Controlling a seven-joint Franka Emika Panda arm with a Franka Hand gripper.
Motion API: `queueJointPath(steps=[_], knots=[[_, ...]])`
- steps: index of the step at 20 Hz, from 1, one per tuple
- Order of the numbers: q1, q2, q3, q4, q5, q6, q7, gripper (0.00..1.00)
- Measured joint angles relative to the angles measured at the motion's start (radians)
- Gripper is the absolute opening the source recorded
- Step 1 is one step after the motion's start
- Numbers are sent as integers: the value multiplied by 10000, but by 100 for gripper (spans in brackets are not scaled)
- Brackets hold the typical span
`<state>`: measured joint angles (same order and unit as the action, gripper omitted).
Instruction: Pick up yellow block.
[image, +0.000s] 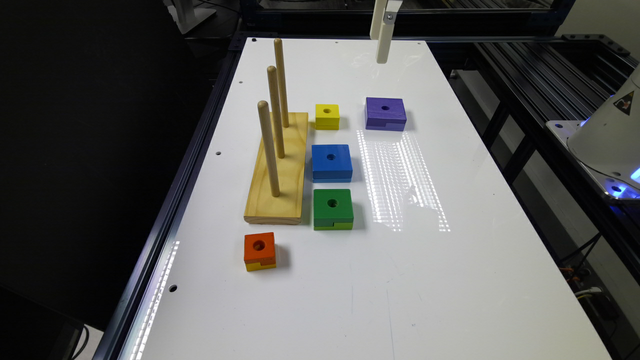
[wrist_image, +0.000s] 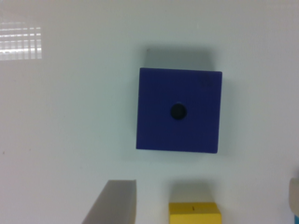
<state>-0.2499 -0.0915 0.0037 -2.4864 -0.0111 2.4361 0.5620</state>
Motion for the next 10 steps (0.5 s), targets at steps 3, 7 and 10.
queueJointPath(steps=[3,7,10], knots=[[0,185,0,219,0,0,0,100],[1,415,5,478,0,0,0,100],[4,630,20,728,0,0,0,100]])
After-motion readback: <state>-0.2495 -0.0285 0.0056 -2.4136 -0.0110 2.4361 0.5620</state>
